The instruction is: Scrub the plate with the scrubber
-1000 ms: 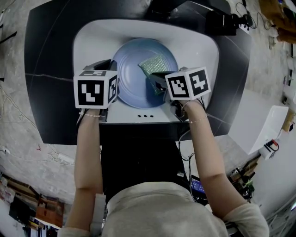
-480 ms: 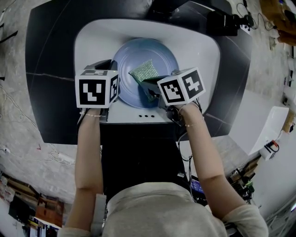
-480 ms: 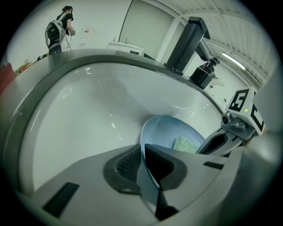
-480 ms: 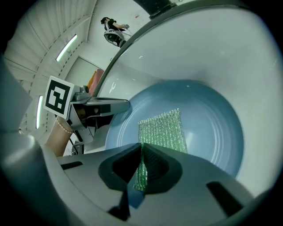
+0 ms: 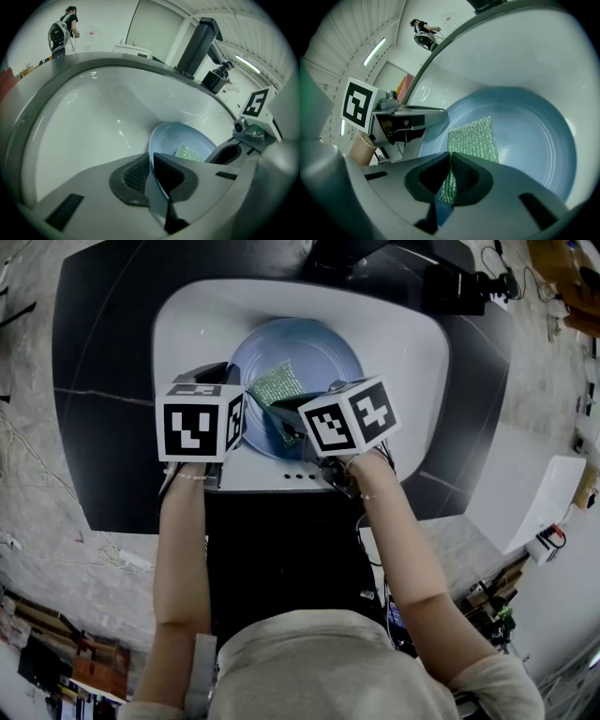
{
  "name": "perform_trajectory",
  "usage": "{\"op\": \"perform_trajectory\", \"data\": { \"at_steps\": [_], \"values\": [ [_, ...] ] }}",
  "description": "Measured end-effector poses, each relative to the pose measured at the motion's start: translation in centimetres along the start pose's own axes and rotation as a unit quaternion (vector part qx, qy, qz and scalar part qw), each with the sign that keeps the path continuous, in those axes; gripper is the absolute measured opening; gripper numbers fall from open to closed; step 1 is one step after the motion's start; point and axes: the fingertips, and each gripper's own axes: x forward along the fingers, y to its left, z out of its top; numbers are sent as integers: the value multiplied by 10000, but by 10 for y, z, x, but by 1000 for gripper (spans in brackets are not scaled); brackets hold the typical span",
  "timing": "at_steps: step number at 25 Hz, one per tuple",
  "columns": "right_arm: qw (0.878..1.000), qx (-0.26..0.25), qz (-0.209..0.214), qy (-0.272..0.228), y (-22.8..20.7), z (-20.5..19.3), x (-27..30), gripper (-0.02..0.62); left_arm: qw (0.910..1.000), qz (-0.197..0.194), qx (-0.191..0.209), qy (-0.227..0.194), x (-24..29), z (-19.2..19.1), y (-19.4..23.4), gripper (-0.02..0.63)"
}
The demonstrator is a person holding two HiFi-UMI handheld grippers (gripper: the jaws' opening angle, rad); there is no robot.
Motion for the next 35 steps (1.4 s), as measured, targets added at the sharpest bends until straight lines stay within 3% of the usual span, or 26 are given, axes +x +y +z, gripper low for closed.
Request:
{"op": "perform_trajectory", "data": {
  "at_steps": [17, 35],
  "values": [
    [9984, 154, -237, -497, -11, 24, 5, 29, 9999, 141, 48, 68, 4, -4, 1, 37],
    [9935, 249, 169, -1094, 1, 34, -12, 25, 9994, 351, 71, -11, -1, -4, 3, 37]
  ]
}}
